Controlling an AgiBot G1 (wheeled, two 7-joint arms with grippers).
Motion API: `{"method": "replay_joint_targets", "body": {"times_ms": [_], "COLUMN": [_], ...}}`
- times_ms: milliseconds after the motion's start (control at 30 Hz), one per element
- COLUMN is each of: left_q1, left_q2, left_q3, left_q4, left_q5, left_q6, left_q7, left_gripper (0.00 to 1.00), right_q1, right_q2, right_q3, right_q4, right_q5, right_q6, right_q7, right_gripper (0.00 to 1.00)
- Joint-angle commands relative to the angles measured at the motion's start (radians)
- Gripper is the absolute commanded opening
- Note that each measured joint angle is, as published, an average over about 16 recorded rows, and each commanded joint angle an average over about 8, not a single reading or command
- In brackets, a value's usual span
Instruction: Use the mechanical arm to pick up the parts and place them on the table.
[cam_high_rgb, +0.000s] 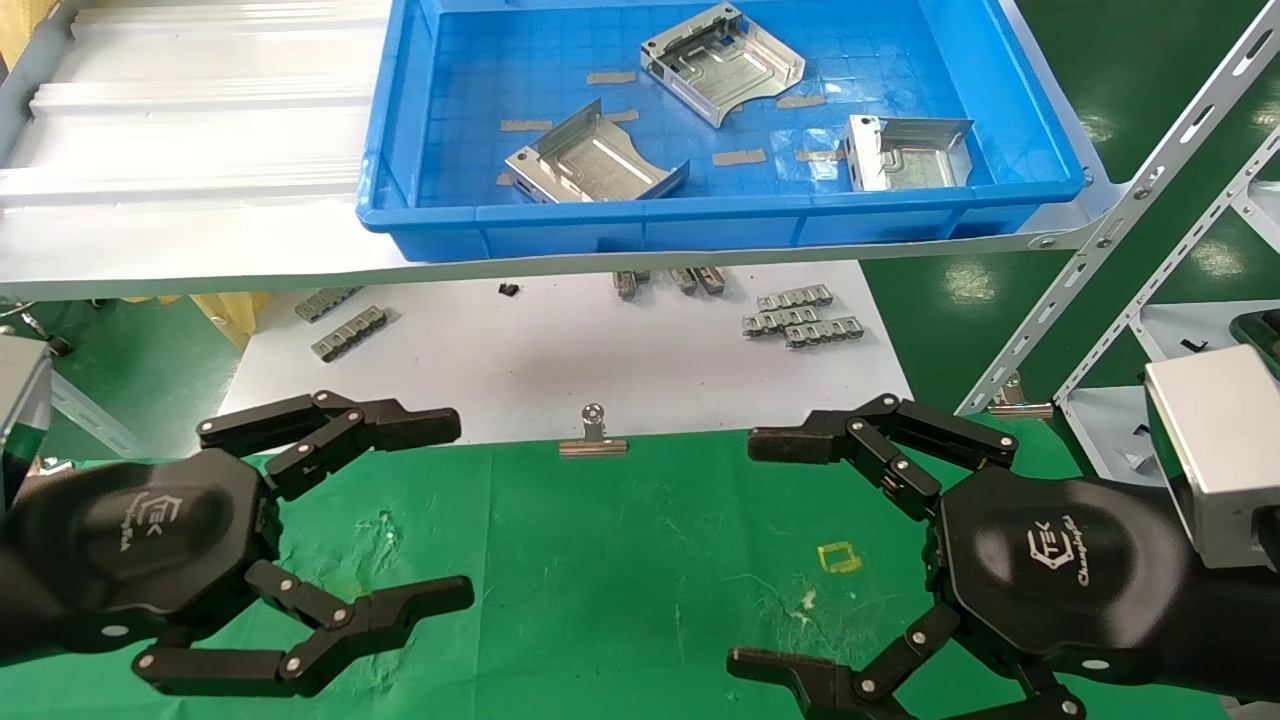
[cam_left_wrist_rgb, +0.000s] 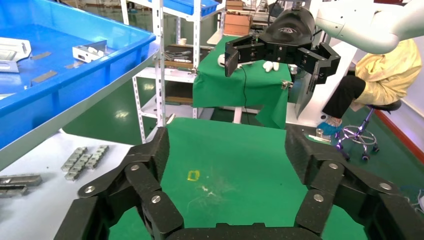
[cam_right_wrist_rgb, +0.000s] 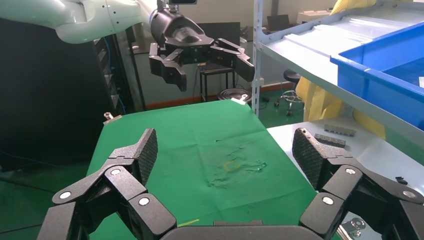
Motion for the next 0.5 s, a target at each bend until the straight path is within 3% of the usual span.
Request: {"method": "replay_joint_targets", "body": {"times_ms": [33, 333, 500], "left_q1": [0.000, 0.000, 0.000], "left_q2": [0.000, 0.000, 0.000], "left_q3": [0.000, 0.000, 0.000], "left_q4": [0.000, 0.000, 0.000], "left_q5": [0.000, 0.000, 0.000], "left_q6": [0.000, 0.000, 0.000], "left_q7": [0.000, 0.000, 0.000], "left_gripper": [0.00, 0.00, 0.00], "right_q1": [0.000, 0.006, 0.076], "right_q2": [0.000, -0.001, -0.025], "right_q3": [0.000, 0.002, -0.001], "right_q4": [0.000, 0.001, -0.007], "right_q5": [0.000, -0.001, -0.028], "right_q6": [0.000, 0.003, 0.040], "right_q7": [0.000, -0.001, 0.015], "right_gripper": [1.00, 1.00, 1.00]}}
